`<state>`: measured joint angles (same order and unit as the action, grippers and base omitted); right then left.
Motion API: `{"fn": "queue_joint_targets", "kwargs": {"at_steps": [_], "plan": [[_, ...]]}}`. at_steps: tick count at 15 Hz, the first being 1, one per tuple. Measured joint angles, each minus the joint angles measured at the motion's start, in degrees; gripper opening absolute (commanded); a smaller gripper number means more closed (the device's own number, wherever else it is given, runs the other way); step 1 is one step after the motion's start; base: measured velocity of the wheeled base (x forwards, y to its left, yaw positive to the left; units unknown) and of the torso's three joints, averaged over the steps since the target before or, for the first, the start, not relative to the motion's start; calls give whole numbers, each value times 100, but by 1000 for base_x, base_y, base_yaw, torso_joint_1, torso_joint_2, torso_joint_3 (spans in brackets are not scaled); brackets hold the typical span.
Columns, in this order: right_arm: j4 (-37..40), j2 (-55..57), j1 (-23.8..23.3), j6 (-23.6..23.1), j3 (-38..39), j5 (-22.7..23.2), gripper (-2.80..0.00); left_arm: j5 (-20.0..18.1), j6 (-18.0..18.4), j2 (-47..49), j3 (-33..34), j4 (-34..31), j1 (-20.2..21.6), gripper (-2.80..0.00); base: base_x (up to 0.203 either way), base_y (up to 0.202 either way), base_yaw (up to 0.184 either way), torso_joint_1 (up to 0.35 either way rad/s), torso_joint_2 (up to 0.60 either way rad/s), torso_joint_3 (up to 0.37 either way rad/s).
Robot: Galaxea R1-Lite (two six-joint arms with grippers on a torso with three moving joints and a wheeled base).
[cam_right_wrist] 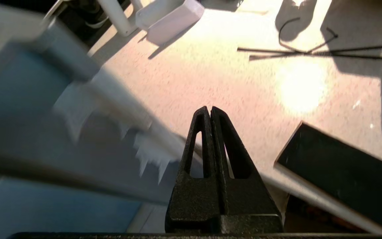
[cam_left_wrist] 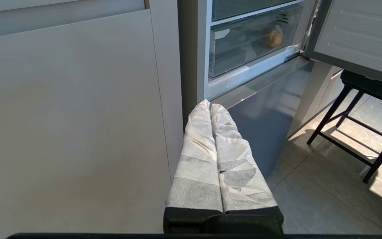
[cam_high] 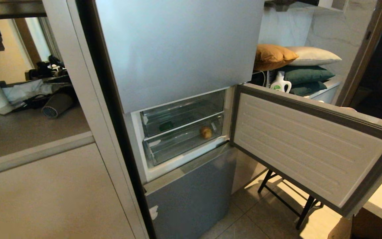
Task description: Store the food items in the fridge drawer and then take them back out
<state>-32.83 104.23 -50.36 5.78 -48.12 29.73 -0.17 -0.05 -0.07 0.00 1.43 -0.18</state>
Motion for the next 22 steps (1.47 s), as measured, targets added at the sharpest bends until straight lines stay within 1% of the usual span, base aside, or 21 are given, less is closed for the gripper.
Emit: {"fn": "queue_joint_targets", "kwargs": {"at_steps": [3, 8, 12, 15, 18, 22], "plan": [[-38, 228, 46, 16, -209, 50, -280, 0, 0, 0, 0, 2, -4, -280, 0, 0, 0, 0, 0, 0], [-153, 416, 94, 23, -301, 867, -280, -1, -2, 0, 0, 2, -4, -280, 0, 0, 0, 0, 0, 0], [-151, 494, 98, 41, -333, 1004, -280, -1, 0, 0, 0, 1, -2, -280, 0, 0, 0, 0, 0, 0], [-126, 484, 94, 22, -232, 1371, -280, 0, 0, 0, 0, 0, 0, -280, 0, 0, 0, 0, 0, 0], [-109, 408, 100, 17, -100, 1443, -280, -1, 0, 0, 0, 0, -4, -280, 0, 0, 0, 0, 0, 0], [-101, 179, 94, 9, 262, 1854, -280, -1, 0, 0, 0, -2, -2, -280, 0, 0, 0, 0, 0, 0]]}}
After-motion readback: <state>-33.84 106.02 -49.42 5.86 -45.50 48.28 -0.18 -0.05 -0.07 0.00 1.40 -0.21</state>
